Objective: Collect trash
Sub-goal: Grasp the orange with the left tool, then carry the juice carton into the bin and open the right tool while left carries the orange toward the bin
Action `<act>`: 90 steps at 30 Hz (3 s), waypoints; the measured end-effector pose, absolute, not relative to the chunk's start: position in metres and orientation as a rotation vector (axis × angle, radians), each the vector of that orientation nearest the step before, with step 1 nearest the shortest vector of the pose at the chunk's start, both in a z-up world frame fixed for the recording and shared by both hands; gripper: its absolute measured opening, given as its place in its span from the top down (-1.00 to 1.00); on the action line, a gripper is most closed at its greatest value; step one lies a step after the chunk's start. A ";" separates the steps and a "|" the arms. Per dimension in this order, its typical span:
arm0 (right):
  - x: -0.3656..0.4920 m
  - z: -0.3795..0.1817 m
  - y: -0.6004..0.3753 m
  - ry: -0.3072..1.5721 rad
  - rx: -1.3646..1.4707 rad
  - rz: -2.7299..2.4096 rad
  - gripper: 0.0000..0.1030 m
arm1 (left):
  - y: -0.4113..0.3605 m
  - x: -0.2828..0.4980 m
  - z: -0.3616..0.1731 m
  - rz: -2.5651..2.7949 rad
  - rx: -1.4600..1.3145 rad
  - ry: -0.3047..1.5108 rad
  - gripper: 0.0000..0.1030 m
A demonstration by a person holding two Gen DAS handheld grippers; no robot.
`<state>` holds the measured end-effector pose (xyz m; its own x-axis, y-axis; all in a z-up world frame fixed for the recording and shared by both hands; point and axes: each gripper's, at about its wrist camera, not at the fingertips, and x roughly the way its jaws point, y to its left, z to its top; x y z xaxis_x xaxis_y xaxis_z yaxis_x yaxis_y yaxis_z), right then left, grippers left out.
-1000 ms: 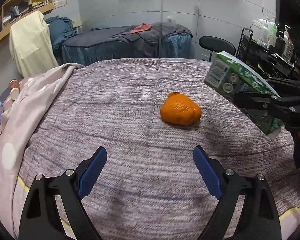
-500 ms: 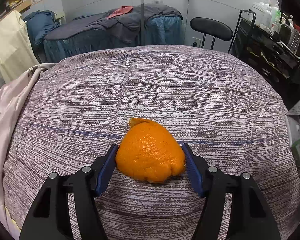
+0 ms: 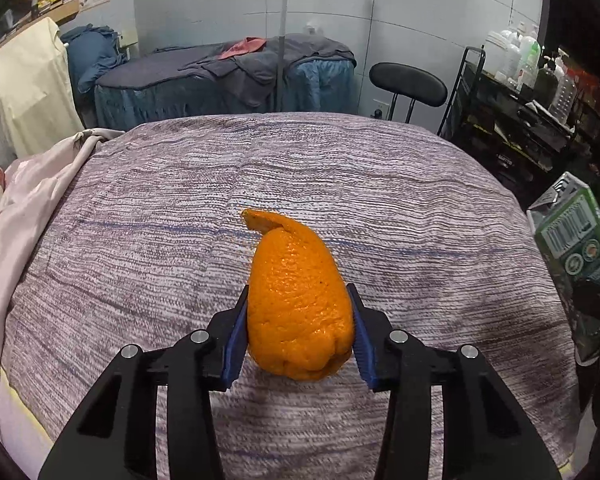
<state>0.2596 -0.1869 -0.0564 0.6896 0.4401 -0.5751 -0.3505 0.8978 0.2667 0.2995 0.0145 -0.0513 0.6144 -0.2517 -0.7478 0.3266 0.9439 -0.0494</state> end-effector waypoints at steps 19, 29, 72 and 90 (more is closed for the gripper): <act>0.165 -0.059 -0.239 0.629 0.249 0.383 -0.01 | 0.009 0.166 -0.012 -0.352 0.032 0.700 0.16; 0.127 -0.066 -0.286 0.626 0.306 0.281 -0.01 | -0.005 0.135 -0.012 -0.394 -0.004 0.697 0.16; 0.102 -0.164 -0.418 0.790 0.462 -0.150 -0.20 | -0.131 0.094 -0.020 -0.631 0.038 0.721 0.16; 0.057 -0.121 -0.438 0.626 0.465 -0.235 -0.46 | -0.213 0.104 -0.027 -0.795 0.105 0.782 0.16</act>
